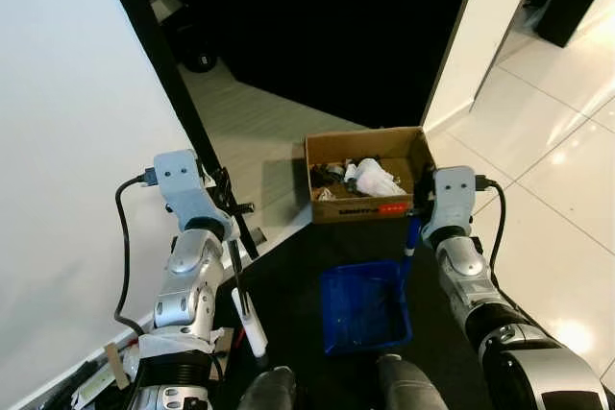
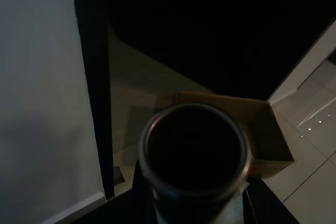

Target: Sweep floor

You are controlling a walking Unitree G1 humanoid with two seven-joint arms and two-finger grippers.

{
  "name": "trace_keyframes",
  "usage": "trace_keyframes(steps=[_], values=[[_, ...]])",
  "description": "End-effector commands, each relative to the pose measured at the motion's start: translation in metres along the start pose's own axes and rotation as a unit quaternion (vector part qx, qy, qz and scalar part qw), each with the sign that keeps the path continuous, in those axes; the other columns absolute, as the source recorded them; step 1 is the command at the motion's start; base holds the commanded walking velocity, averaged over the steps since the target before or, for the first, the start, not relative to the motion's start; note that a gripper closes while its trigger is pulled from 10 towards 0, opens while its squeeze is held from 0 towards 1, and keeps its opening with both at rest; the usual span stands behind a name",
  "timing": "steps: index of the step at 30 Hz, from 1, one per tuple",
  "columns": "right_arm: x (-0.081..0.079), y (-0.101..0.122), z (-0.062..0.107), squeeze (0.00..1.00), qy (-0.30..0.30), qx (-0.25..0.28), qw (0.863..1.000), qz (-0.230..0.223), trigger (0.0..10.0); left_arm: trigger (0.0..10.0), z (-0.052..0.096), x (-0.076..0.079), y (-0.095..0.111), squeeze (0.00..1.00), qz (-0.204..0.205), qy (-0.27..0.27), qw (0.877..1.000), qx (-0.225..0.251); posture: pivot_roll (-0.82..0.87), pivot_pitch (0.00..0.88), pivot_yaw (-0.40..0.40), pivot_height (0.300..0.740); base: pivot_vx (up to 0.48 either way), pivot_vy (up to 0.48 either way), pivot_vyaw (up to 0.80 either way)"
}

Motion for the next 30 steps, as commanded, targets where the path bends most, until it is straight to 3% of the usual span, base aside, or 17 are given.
trace_keyframes(steps=[1,5,7,8,15,17,18,19,20,27,28,30], values=[[-0.01,-0.032,0.01,0.0,0.034,-0.092,0.995,-0.001,10.0,10.0,0.001,-0.003,0.0,0.0,-0.006,0.006,1.0,0.007,0.06,0.113,0.016,0.74,0.0,0.0,0.0],[-0.017,-0.059,0.021,0.0,0.075,-0.205,0.975,-0.029,10.0,10.0,0.001,0.0,-0.002,0.0,-0.005,0.005,1.0,0.005,0.05,0.109,0.005,0.74,0.0,0.0,0.0],[-0.019,-0.065,0.024,0.0,0.086,-0.229,0.969,-0.042,10.0,10.0,0.001,0.0,-0.002,0.0,-0.004,0.004,1.0,0.004,0.05,0.109,0.005,0.74,0.0,0.0,0.0],[-0.019,-0.07,0.03,0.0,0.109,-0.252,0.961,-0.023,10.0,10.0,0.0,0.002,-0.003,0.0,-0.002,0.005,1.0,0.004,0.04,0.104,-0.004,0.74,0.0,0.0,0.0],[-0.009,-0.061,0.026,0.0,0.095,-0.227,0.969,0.016,10.0,10.0,-0.001,0.002,-0.003,0.0,0.0,0.007,1.0,0.004,0.04,0.097,-0.009,0.74,0.0,0.0,0.0],[-0.003,-0.053,0.022,0.0,0.068,-0.2,0.977,0.038,10.0,10.0,-0.001,0.001,-0.003,0.0,0.0,0.009,1.0,0.005,0.04,0.097,-0.008,0.74,0.0,0.0,0.0],[-0.002,-0.051,0.021,0.6,0.06,-0.194,0.978,0.044,10.0,10.0,-0.001,0.0,-0.003,0.0,0.0,0.009,1.0,0.005,0.04,0.097,-0.008,0.74,0.0,0.0,0.0],[-0.002,-0.051,0.021,0.6,0.06,-0.194,0.978,0.044,10.0,10.0,-0.001,0.0,-0.003,0.0,0.0,0.009,1.0,0.005,0.04,0.097,-0.008,0.74,0.0,0.0,0.0],[0.001,-0.05,0.021,1.0,0.05,-0.187,0.98,0.049,10.0,10.0,0.0,0.0,-0.003,0.0,-0.001,0.01,1.0,0.005,0.04,0.097,-0.008,0.74,0.0,0.0,0.0],[0.003,-0.045,0.021,1.0,0.044,-0.179,0.981,0.057,10.0,10.0,-0.001,-0.001,-0.003,0.0,-0.002,0.009,1.0,0.004,0.04,0.102,0.002,0.74,0.0,0.0,0.0],[0.003,-0.043,0.021,0.0,0.043,-0.172,0.983,0.055,10.0,10.0,-0.001,0.0,-0.004,0.0,-0.002,0.008,1.0,0.004,0.04,0.102,0.002,0.74,0.0,0.0,0.0],[0.003,-0.042,0.02,0.0,0.041,-0.166,0.984,0.052,10.0,10.0,-0.001,0.0,-0.004,0.0,-0.001,0.008,1.0,0.003,0.04,0.102,0.002,0.74,0.0,0.0,0.0]])
Point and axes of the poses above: a point about 5 cm out from each wrist's last joint towards the gripper, its own z axis pointing back from the gripper into the wrist, its own y axis along the axis of the wrist's last joint, x = y × z, the point moved 2 cm from there along -z, pointing out of the wrist towards the gripper, and after that the axes turned 3 degrees about -z, right-handed, at the moved point
